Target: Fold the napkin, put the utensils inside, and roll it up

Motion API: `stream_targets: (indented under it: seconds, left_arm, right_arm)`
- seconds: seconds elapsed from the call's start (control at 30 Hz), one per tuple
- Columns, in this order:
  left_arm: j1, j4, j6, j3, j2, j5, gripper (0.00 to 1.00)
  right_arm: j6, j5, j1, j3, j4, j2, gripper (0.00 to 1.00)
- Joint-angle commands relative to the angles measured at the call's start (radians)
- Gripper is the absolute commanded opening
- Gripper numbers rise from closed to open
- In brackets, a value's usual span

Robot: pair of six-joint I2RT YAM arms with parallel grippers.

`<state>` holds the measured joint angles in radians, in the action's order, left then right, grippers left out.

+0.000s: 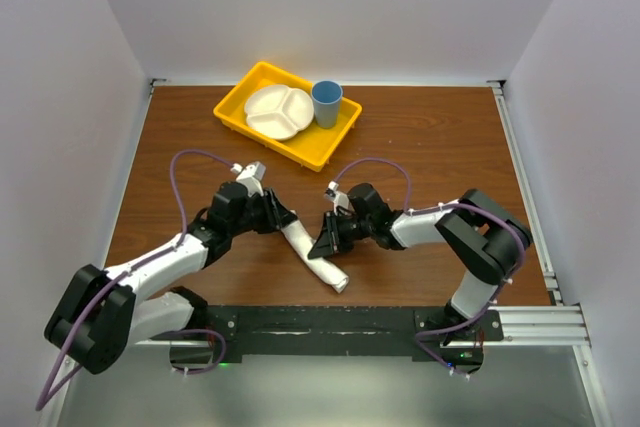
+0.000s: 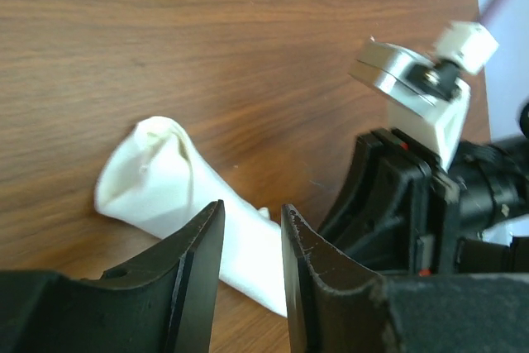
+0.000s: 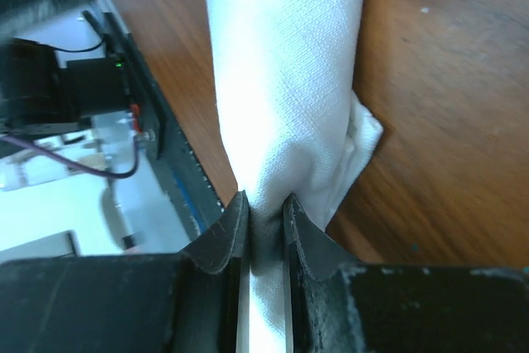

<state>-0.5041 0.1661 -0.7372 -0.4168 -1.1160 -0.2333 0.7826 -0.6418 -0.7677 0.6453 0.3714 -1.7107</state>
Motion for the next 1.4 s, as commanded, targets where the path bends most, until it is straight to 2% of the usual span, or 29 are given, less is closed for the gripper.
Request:
stream_targets:
  seconds: [0.0,0.1,0.27,0.4,0.47,0.57,0.73,0.9,1.03,1.1,1.2,1.37]
  left_arm:
    - [-0.057,0.124,-0.03,-0.016,-0.059,-0.017,0.38]
    - [-0.099,0.18,-0.047,0.007,-0.103,0.005,0.38]
    - [-0.105,0.289,-0.056,0.065,-0.209,0.019,0.38]
    - [-0.105,0.309,-0.027,0.072,-0.274,0.052,0.37]
    - [-0.103,0.314,-0.013,0.07,-0.289,0.066,0.37]
    - [-0.102,0.331,-0.008,0.07,-0.33,0.066,0.37]
    - [-0.102,0.36,-0.021,0.079,-0.361,0.055,0.37]
    - [-0.103,0.362,-0.022,0.069,-0.375,0.048,0.37]
    - [-0.102,0.343,-0.018,0.059,-0.375,0.048,0.36]
    - [-0.1,0.339,-0.018,0.056,-0.369,0.043,0.36]
    - [-0.1,0.325,-0.019,0.047,-0.363,0.034,0.36]
    - [-0.096,0.299,-0.028,0.032,-0.355,0.02,0.37]
  right_arm:
    - [0.116,-0.093,0.044,-0.048,0.173,-0.055,0.0]
    - [0.138,-0.099,0.062,-0.076,0.227,-0.084,0.0]
    - [0.123,-0.096,0.077,-0.098,0.235,-0.095,0.0]
    - [0.005,-0.024,0.079,-0.062,0.02,-0.026,0.0]
    - [-0.078,0.043,0.077,-0.039,-0.082,0.014,0.09]
    - [-0.17,0.137,0.059,0.045,-0.332,0.086,0.22]
    - [-0.191,0.234,0.018,0.063,-0.437,0.183,0.39]
    - [-0.148,0.321,-0.018,-0.021,-0.427,0.227,0.41]
    - [-0.117,0.427,-0.028,-0.076,-0.451,0.253,0.32]
    - [-0.126,0.5,-0.044,-0.069,-0.498,0.276,0.32]
    - [-0.186,0.571,-0.114,0.02,-0.595,0.286,0.37]
    - [-0.322,0.735,-0.243,0.21,-0.713,0.275,0.54]
